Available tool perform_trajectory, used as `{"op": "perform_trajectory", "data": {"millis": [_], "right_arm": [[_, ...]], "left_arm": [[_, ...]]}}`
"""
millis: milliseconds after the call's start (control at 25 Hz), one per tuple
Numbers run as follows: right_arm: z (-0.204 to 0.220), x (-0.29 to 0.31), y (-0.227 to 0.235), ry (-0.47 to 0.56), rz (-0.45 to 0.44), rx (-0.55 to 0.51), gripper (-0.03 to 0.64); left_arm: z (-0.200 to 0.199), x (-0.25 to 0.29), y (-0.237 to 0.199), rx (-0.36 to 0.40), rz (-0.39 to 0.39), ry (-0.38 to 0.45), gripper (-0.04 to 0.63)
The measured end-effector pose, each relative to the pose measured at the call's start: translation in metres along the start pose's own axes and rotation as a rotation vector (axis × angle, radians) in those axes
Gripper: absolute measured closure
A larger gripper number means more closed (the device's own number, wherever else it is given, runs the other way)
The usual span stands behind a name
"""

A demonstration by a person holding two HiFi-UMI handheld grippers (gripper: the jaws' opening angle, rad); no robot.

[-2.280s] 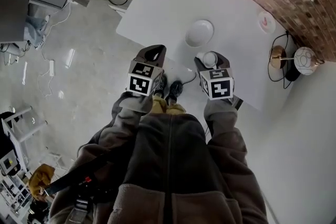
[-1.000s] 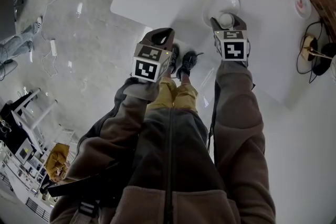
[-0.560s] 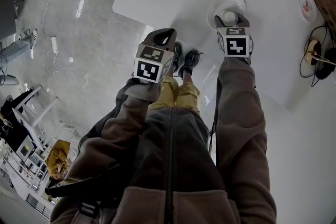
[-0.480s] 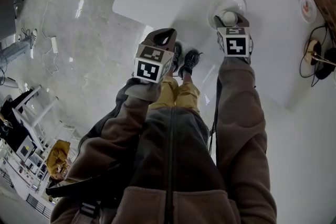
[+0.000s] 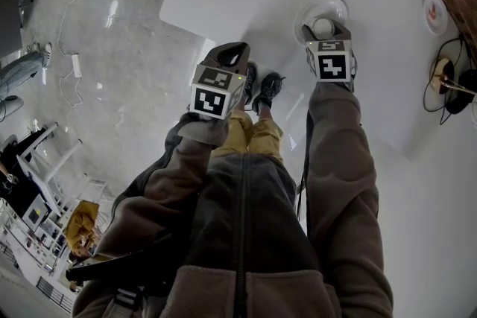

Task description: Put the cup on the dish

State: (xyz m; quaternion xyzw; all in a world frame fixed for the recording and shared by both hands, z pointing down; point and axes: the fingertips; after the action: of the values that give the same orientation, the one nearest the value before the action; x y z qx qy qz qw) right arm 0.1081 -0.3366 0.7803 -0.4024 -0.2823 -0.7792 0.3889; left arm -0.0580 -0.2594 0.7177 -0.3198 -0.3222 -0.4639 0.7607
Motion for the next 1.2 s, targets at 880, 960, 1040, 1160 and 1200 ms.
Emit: {"op": "perform_trajectory", "data": {"millis": [880,960,1040,1160,1200], "right_arm": [[-0.013,-0.221,-0.039,0.300,0.097,0.065,0.440],[-0.023,-0.254,-0.043,0.364,0.141,0.066,0.515],[-0.031,-0.284,-0.050,0.414,0.176,0.062,0.587],[-0.047,-0.326,-0.065,0.496,0.196,0.042,0.614],[-0.052,-0.338,-0.071,0.523,0.200,0.034,0.614]], "left_arm": [[-0.097,-0.093,0.042,0.049,0.023,0.228,0.590],[-0.114,-0.111,0.048,0.060,0.022,0.271,0.589],[-0.126,-0.132,0.056,0.072,0.029,0.311,0.591],[-0.139,-0.165,0.066,0.104,0.041,0.371,0.590],[-0.140,-0.176,0.067,0.112,0.041,0.388,0.591]]}}
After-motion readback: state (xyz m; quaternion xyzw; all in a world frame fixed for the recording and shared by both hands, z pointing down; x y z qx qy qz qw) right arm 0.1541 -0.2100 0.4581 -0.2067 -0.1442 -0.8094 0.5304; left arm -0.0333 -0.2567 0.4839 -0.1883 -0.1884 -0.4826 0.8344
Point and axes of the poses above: the fingertips, and each gripper's own axes: x forward along the fingers, y to its right, z out of its underside, and after that the axes turned 7 degrees about -z, right-handed
